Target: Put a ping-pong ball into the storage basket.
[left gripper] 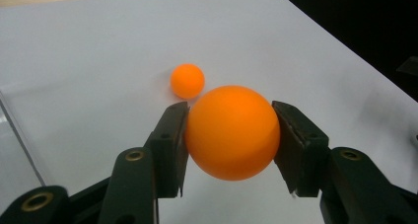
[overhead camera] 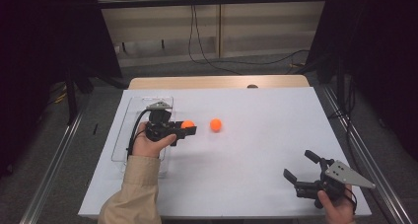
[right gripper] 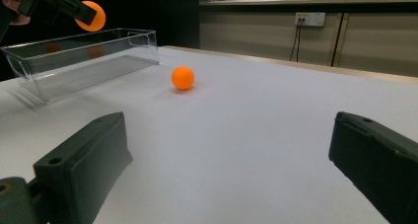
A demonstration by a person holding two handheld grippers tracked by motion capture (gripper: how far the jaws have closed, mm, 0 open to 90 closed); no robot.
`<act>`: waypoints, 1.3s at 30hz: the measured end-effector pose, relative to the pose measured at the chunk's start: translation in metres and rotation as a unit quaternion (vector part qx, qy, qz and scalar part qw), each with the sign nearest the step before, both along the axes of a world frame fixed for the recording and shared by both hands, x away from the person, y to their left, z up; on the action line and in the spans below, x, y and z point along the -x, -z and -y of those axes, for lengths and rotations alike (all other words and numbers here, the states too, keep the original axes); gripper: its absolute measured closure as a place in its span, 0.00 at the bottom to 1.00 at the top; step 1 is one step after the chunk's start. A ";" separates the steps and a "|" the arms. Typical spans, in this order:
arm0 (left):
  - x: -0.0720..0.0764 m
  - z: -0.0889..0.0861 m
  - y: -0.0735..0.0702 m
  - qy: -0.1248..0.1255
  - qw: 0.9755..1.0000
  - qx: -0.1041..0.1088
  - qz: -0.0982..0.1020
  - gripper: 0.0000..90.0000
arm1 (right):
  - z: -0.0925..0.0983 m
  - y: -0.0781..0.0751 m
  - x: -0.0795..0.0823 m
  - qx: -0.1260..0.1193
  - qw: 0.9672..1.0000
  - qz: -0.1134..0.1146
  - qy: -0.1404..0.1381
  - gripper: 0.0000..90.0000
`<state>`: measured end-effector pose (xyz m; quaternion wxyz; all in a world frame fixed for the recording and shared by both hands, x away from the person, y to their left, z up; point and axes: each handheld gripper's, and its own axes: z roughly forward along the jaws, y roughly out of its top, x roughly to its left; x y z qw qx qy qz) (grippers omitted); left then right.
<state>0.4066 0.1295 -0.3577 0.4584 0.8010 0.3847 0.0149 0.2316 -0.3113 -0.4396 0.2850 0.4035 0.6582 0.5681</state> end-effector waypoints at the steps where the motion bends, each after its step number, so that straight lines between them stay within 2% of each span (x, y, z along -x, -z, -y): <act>1: 0.000 0.000 0.000 0.000 1.000 -0.001 0.000 0.56 | 0.000 0.000 0.000 0.000 1.000 0.000 0.000 0.01; 18: -0.002 -0.006 0.002 -0.010 1.000 -0.006 -0.002 0.56 | 0.000 0.000 0.000 0.000 1.000 0.000 0.000 0.01; 39: -0.004 -0.017 -0.001 -0.024 1.000 -0.008 0.006 0.56 | 0.000 0.000 0.000 0.001 1.000 0.001 0.000 0.01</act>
